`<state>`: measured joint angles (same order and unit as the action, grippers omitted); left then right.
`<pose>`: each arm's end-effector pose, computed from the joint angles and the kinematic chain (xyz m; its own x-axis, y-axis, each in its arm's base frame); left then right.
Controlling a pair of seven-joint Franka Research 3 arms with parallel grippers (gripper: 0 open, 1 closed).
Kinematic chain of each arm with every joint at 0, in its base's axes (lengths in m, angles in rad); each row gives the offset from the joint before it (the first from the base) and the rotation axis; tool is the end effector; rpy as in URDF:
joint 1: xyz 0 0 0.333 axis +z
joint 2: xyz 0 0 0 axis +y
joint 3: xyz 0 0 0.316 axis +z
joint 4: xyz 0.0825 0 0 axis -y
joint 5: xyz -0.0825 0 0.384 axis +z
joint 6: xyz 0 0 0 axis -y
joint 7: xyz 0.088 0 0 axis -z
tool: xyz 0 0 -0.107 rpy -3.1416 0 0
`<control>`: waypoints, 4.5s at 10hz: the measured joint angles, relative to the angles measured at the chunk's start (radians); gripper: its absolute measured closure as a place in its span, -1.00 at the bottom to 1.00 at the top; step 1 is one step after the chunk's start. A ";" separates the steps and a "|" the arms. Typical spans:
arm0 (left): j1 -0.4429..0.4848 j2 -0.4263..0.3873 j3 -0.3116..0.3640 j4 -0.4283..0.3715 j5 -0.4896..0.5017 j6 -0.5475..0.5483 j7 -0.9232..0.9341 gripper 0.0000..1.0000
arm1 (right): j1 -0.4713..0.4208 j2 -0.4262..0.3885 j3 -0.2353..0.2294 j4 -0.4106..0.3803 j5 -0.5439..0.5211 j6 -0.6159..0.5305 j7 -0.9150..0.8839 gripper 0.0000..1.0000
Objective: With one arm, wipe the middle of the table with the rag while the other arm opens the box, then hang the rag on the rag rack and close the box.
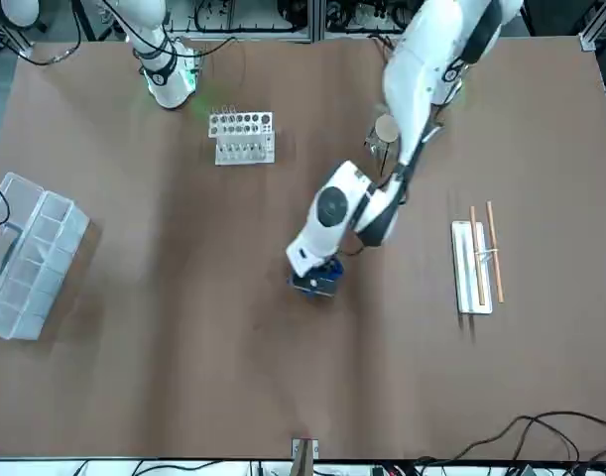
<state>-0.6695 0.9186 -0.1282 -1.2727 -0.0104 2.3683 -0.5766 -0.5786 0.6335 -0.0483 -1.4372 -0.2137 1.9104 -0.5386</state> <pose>0.5547 -0.5306 0.2169 0.9853 -0.1452 0.0895 -0.1600 -0.9688 0.1895 0.5621 -0.4186 0.3098 0.9673 -0.0064 -0.2537 0.0191 -0.9950 0.0977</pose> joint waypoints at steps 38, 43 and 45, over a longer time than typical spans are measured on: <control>0.759 -0.438 0.108 -0.347 0.068 -0.458 0.805 0.60 | 0.528 -0.540 0.003 -0.079 0.234 -0.380 0.499 -0.97; 0.742 -0.428 0.102 -0.343 0.064 -0.428 0.799 -0.72 | 0.483 -0.529 -0.006 -0.079 0.232 -0.379 0.500 -0.65; 0.742 -0.428 0.101 -0.338 0.064 -0.427 0.799 -0.75 | 0.391 -0.523 -0.010 -0.079 0.232 -0.380 0.411 0.03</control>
<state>0.0725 0.4910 -0.0267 -1.6106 0.0534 1.9409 0.2226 -0.1873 0.1109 -0.0581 -1.5165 0.0180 1.5303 -0.1278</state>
